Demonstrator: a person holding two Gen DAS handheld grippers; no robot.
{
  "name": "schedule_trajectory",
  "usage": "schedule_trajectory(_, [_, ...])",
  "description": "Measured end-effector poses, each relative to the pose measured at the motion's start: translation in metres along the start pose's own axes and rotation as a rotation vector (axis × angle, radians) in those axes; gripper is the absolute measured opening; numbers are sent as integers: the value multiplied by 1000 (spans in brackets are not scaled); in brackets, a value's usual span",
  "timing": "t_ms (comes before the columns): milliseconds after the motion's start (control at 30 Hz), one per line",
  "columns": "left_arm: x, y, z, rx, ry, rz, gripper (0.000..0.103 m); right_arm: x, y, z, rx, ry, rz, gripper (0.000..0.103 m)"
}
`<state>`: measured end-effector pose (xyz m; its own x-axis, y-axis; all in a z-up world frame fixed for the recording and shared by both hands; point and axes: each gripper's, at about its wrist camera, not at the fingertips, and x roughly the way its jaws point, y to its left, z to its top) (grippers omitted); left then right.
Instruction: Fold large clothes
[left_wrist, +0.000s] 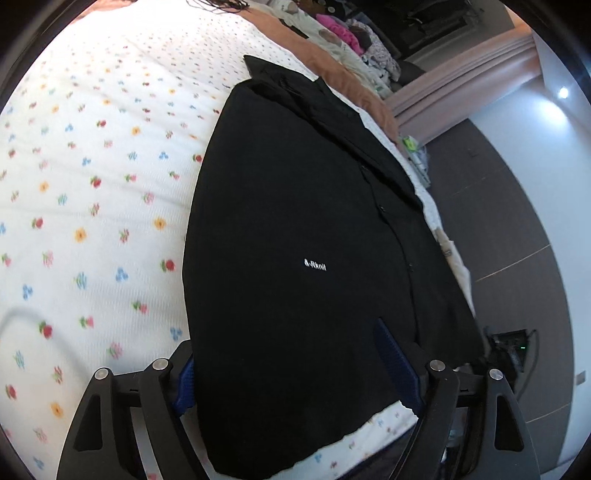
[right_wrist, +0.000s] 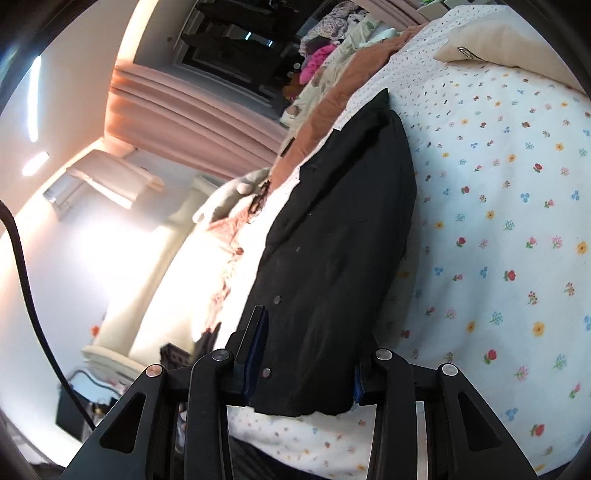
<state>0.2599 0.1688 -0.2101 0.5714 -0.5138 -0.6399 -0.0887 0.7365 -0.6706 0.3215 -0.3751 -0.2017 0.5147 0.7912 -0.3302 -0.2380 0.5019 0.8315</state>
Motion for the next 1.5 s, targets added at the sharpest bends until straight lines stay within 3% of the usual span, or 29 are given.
schedule_trajectory(200, [-4, 1, -4, -18, 7, -20, 81, 19, -27, -1, 71, 42, -170, 39])
schedule_trajectory(533, [12, -13, 2, 30, 3, 42, 79, 48, -20, 12, 62, 25, -216, 36])
schedule_trajectory(567, [11, -13, 1, 30, 12, 37, 72, 44, -19, 11, 55, 17, -217, 22])
schedule_trajectory(600, [12, -12, 2, 24, 16, 34, 62, 40, -16, 13, 51, 3, -217, 15])
schedule_trajectory(633, [9, -8, -1, 8, 19, 29, 56, 35, -15, 14, 54, -17, -212, 14])
schedule_trajectory(700, [5, 2, -3, -36, 19, 46, 20, 27, -9, 15, 48, -39, -207, 10])
schedule_trajectory(733, [3, 6, -4, -57, 20, 53, 12, 24, -7, 15, 44, -44, -206, 9])
schedule_trajectory(800, [-9, 11, -6, -91, -10, 19, 6, 17, 1, 16, 36, -56, -203, 9])
schedule_trajectory(1067, [-73, -17, 3, -48, -174, -61, 3, -13, 46, 22, -43, -91, -178, 7])
schedule_trajectory(1500, [-166, -66, -2, 12, -309, -164, 2, -59, 129, 19, -173, -165, -64, 7])
